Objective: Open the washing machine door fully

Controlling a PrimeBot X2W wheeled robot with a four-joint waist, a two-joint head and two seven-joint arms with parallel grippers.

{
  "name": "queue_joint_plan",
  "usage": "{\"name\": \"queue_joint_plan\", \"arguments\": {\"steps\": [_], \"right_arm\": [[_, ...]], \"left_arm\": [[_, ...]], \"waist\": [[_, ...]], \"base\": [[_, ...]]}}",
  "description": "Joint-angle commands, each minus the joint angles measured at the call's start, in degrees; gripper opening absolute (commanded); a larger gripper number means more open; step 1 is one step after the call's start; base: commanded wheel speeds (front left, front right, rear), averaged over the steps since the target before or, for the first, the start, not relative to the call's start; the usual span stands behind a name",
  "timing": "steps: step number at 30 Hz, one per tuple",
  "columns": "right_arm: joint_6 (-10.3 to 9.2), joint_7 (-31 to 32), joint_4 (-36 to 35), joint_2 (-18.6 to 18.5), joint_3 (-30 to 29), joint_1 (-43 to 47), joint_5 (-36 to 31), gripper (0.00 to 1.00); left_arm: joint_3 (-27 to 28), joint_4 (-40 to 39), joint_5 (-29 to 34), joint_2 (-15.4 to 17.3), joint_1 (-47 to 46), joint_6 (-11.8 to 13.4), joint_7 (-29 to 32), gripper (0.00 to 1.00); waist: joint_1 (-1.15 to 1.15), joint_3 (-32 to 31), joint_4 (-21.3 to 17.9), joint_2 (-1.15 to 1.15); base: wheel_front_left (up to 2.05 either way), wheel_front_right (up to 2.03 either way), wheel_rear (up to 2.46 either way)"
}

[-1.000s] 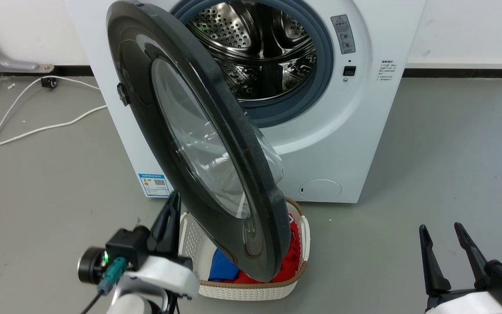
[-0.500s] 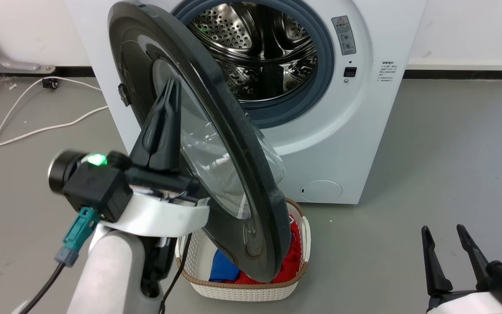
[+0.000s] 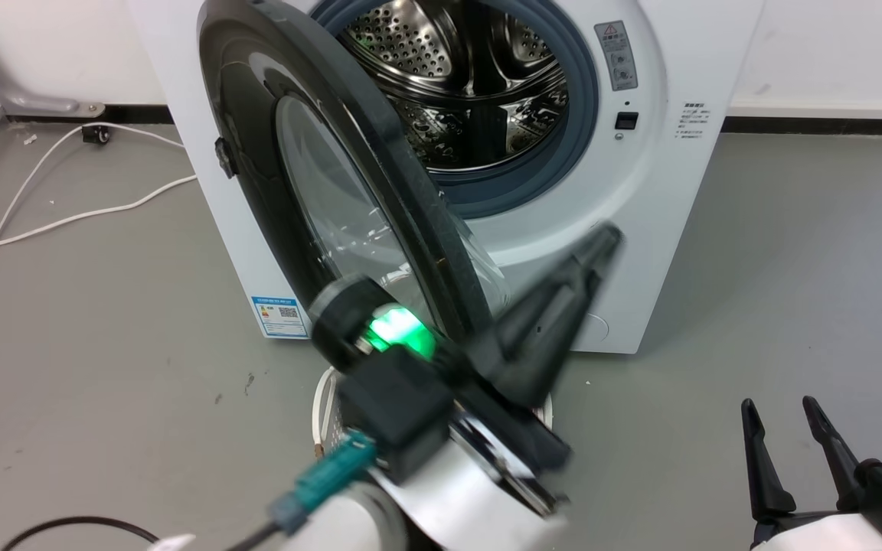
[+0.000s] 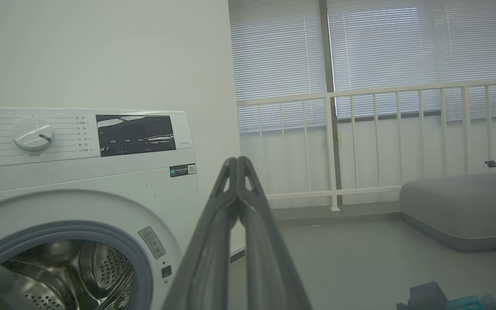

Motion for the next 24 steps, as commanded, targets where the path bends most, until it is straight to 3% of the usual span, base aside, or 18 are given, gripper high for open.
{"name": "queue_joint_plan", "arguments": {"steps": [1, 7, 13, 19, 24], "right_arm": [[-0.01, -0.4, 0.12, -0.15, -0.24, -0.08, 0.04, 1.0], [-0.01, -0.41, 0.28, 0.0, -0.9, -0.05, 0.19, 1.0], [-0.01, -0.2, 0.49, -0.04, -0.7, -0.9, 0.06, 1.0], [-0.01, -0.44, 1.29, -0.04, -0.31, -1.55, 0.19, 1.0], [-0.01, -0.62, 2.17, -0.02, -0.06, -2.03, 0.62, 1.0]], "left_arm": [[-1.89, 0.42, -0.8, -0.02, 1.56, -0.33, 0.86, 0.0], [-10.0, 4.54, -3.38, 0.51, 6.9, -0.87, 4.57, 0.0], [-13.35, 12.62, -3.52, 1.43, 9.9, -0.93, 5.28, 0.0], [-12.23, 22.95, -2.94, 0.98, 9.03, 1.07, 2.36, 0.0], [-9.32, 29.53, -4.1, 0.36, 7.02, 4.59, -1.78, 0.0]], "waist": [[0.0, 0.2, 0.24, 0.0], [0.0, 0.91, 1.22, 0.0], [0.0, 1.39, 1.42, 0.0], [0.0, 1.82, 0.75, 0.0], [0.0, 1.98, -0.12, 0.0]], "base": [[0.0, 0.0, 0.0], [0.0, 0.0, 0.0], [0.0, 0.0, 0.0], [0.0, 0.0, 0.0], [0.0, 0.0, 0.0]]}}
